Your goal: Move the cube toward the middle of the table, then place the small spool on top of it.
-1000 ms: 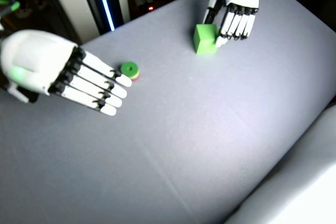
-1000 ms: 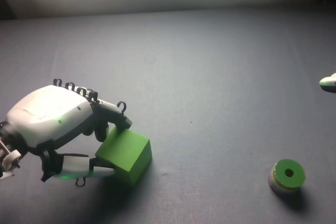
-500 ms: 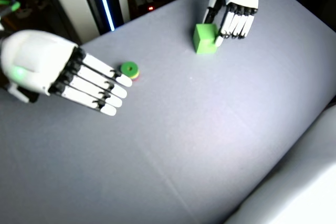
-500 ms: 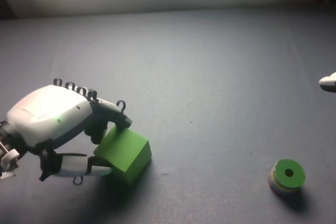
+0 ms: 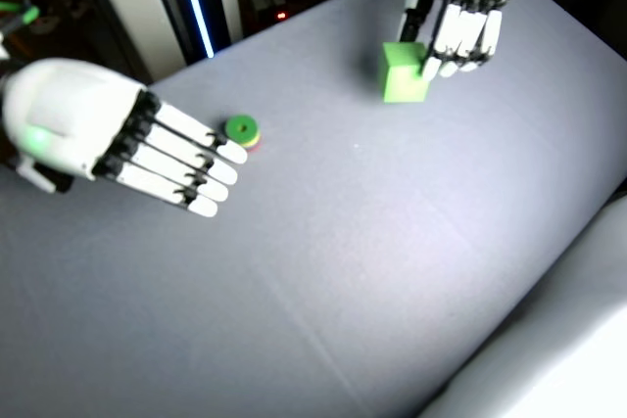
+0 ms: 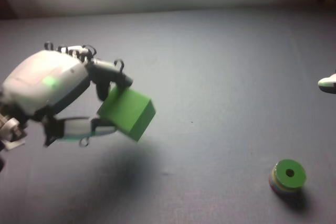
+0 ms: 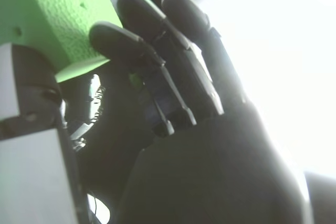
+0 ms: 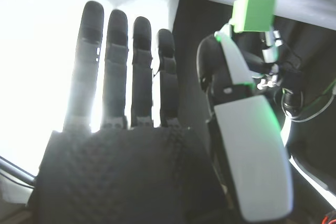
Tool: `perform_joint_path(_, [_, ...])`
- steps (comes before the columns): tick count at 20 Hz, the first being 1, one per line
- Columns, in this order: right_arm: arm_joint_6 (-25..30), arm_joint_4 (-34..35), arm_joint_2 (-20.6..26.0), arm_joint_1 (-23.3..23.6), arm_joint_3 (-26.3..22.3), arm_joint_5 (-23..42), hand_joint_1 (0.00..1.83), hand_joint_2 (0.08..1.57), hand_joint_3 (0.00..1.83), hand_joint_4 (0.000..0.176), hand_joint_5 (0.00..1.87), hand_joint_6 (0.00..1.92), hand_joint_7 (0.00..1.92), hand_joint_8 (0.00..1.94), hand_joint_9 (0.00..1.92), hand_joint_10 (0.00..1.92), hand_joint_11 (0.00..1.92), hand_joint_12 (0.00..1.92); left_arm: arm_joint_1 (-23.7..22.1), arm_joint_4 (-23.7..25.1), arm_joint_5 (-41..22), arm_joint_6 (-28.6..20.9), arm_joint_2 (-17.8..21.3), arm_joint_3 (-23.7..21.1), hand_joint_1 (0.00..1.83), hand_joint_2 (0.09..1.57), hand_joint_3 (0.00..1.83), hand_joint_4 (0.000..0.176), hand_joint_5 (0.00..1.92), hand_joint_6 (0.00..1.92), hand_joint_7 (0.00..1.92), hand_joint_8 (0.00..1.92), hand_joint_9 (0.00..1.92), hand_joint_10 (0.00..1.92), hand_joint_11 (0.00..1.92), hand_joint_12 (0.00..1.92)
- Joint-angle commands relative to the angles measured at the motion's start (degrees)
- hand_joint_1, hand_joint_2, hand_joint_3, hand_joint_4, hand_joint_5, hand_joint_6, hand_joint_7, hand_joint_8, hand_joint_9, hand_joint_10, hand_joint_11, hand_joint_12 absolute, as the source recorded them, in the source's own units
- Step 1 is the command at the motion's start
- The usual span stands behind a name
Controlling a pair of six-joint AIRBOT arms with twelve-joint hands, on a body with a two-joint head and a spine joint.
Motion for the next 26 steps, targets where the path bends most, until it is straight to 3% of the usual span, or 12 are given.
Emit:
perform_joint_path(1, [0.3, 1.3, 0.0, 0.3, 0.3, 6.7, 0.75, 1.32, 0.00, 0.000, 0.55, 0.00, 0.60, 0.00, 0.59, 0.00, 0.52, 0.21, -0.9, 1.2, -5.3, -0.3, -0.4, 0.1, 1.20, 1.13, 0.00, 0.031, 0.91, 1.06, 1.00, 0.98, 1.02, 0.07, 0.49, 1.05])
perform_joint_path(6, [0.3, 1.3, -0.1, 0.4, 0.4, 6.7, 0.74, 1.32, 0.00, 0.000, 0.56, 0.00, 0.61, 0.00, 0.58, 0.00, 0.53, 0.19, -6.5, 4.0, 0.7, -0.3, -4.9, 3.6, 1.22, 1.15, 0.00, 0.000, 0.87, 1.00, 0.97, 1.16, 1.10, 0.09, 0.44, 1.33])
perform_joint_path(7, [0.3, 1.3, -0.1, 0.5, 0.4, 6.7, 0.69, 1.33, 0.00, 0.000, 0.57, 0.00, 0.62, 0.00, 0.59, 0.00, 0.53, 0.18, -7.1, 4.2, 1.4, -0.3, -5.4, 4.0, 1.24, 1.13, 0.00, 0.000, 0.91, 0.90, 0.99, 1.17, 0.98, 0.69, 0.55, 1.60])
perform_joint_path(9, [0.3, 1.3, -0.1, 0.6, 0.4, 6.7, 0.69, 1.32, 0.00, 0.000, 0.59, 0.01, 0.64, 0.01, 0.61, 0.01, 0.55, 0.18, -8.3, 4.8, 3.0, -0.3, -6.3, 4.9, 1.24, 1.13, 0.00, 0.000, 0.90, 0.90, 1.01, 1.15, 0.88, 0.98, 0.58, 1.61])
perform_joint_path(13, [0.3, 1.3, -0.2, 0.6, 0.5, 6.7, 0.75, 1.31, 0.00, 0.000, 0.61, 0.00, 0.67, 0.01, 0.67, 0.02, 0.63, 0.21, -9.5, 5.1, 5.3, -0.3, -8.3, 6.4, 1.20, 1.16, 0.00, 0.000, 0.88, 1.02, 0.91, 1.24, 0.77, 0.89, 0.50, 1.44])
perform_joint_path(16, [0.3, 1.3, -0.3, 0.6, 0.5, 6.7, 0.74, 1.32, 0.00, 0.000, 0.59, 0.00, 0.66, 0.00, 0.67, 0.00, 0.62, 0.22, -9.9, 5.1, 6.0, -0.3, -9.2, 6.8, 1.22, 1.12, 0.00, 0.000, 0.96, 0.91, 0.99, 1.07, 0.85, 0.66, 0.51, 1.32])
perform_joint_path(17, [0.3, 1.3, -0.3, 0.6, 0.5, 6.7, 0.77, 1.32, 0.00, 0.000, 0.59, 0.00, 0.66, 0.00, 0.67, 0.00, 0.62, 0.23, -10.0, 5.1, 6.1, -0.3, -9.4, 7.0, 1.22, 1.11, 0.00, 0.022, 0.99, 0.91, 0.98, 1.04, 0.86, 0.56, 0.47, 1.33])
perform_joint_path(21, [0.3, 1.3, -0.3, 0.6, 0.5, 6.7, 0.75, 1.32, 0.00, 0.000, 0.59, 0.00, 0.66, 0.00, 0.67, 0.00, 0.58, 0.31, -10.3, 5.0, 7.7, -1.4, -10.8, 8.4, 1.24, 1.11, 0.00, 0.000, 0.94, 0.88, 1.02, 1.08, 0.94, 0.51, 0.56, 1.41])
perform_joint_path(22, [0.3, 1.3, -0.3, 0.6, 0.5, 6.7, 0.76, 1.32, 0.00, 0.000, 0.59, 0.00, 0.66, 0.00, 0.67, 0.00, 0.58, 0.31, -10.3, 5.0, 8.1, -2.5, -11.3, 9.2, 1.33, 1.11, 0.00, 0.000, 0.80, 0.33, 0.98, 1.04, 0.92, 0.45, 0.54, 1.35])
perform_joint_path(23, [0.3, 1.3, -0.3, 0.6, 0.5, 6.7, 0.76, 1.32, 0.00, 0.000, 0.59, 0.00, 0.66, 0.00, 0.67, 0.00, 0.58, 0.31, -10.3, 5.0, 8.2, -2.7, -11.4, 9.3, 1.17, 1.08, 0.00, 0.000, 0.74, 0.09, 0.91, 0.50, 0.88, 0.39, 0.42, 1.37])
perform_joint_path(24, [0.3, 1.3, -0.3, 0.6, 0.5, 6.7, 0.79, 1.31, 0.00, 0.000, 0.60, 0.00, 0.66, 0.00, 0.67, 0.00, 0.58, 0.32, -10.2, 5.0, 8.4, -3.1, -11.7, 9.8, 1.10, 1.04, 0.00, 0.000, 0.62, 0.02, 0.93, 0.20, 0.85, 0.29, 0.35, 1.34])
perform_joint_path(26, [0.3, 1.3, -0.3, 0.6, 0.5, 6.7, 0.79, 1.31, 0.00, 0.000, 0.61, 0.00, 0.67, 0.00, 0.67, 0.00, 0.58, 0.32, -10.2, 4.7, 9.2, -3.4, -12.1, 10.4, 1.08, 0.99, 0.00, 0.000, 0.45, 0.00, 0.82, 0.01, 0.81, 0.10, 0.30, 1.29])
